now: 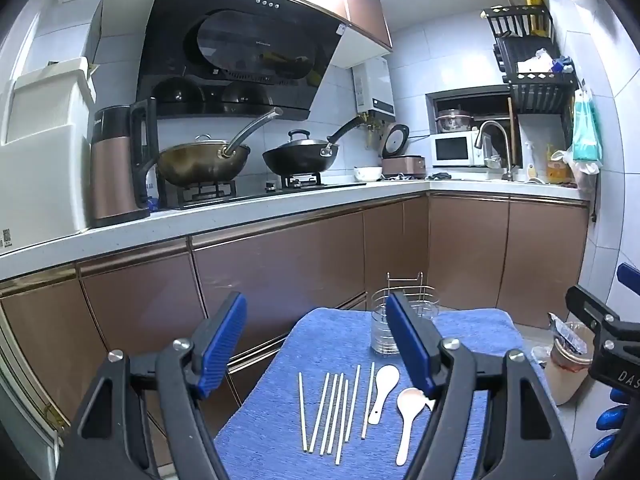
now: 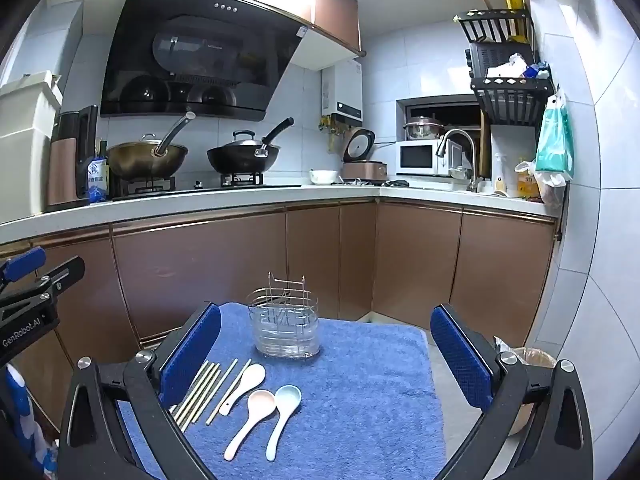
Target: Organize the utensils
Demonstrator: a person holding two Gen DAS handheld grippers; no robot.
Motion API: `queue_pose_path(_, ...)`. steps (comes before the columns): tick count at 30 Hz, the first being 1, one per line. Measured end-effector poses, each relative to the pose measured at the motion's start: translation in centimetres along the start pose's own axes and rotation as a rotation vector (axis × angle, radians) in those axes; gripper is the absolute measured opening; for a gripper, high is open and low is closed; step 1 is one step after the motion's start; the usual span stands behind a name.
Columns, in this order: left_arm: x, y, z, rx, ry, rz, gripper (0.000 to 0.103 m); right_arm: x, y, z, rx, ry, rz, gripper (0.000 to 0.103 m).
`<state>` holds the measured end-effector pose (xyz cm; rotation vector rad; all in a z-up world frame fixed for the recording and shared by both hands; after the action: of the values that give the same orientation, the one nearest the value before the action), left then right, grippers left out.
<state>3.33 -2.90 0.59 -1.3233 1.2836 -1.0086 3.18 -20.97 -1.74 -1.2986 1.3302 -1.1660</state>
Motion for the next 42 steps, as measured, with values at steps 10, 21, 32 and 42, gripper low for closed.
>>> queue_pose_path(10, 0.0, 0.3, 0.7, 0.003, -0.010, 0.007, 0.071, -0.1, 0.3, 0.8, -0.013, 0.011, -0.013, 0.103)
queue_pose_path(21, -0.4, 1.0, 2.1, -0.015, -0.007, 0.004, 0.071, -0.3, 0.2, 1.4, -0.025, 0.018, -0.040, 0.103)
queue_pose_path(32, -0.5, 1.3, 4.0, -0.041, -0.004, 0.006, 0.071, 0.2, 0.2, 2.6, -0.052, 0.018, -0.077, 0.103)
queue_pose_path(42, -0.5, 1.5, 5.1, -0.057, 0.003, -0.001, 0.070, -0.2, 0.6, 3.7, -0.070, -0.001, -0.055, 0.103)
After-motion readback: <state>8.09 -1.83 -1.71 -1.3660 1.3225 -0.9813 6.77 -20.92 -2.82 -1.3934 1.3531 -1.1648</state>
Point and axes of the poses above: each gripper's, at about its wrist camera, not at the fingertips, and z roughly the way its jaws point, x to its right, y to its underside, the point moved 4 cm from there along z, roughly the way its jaws point, and after that the axes turned 3 degrees about x, right-handed, at the moved point
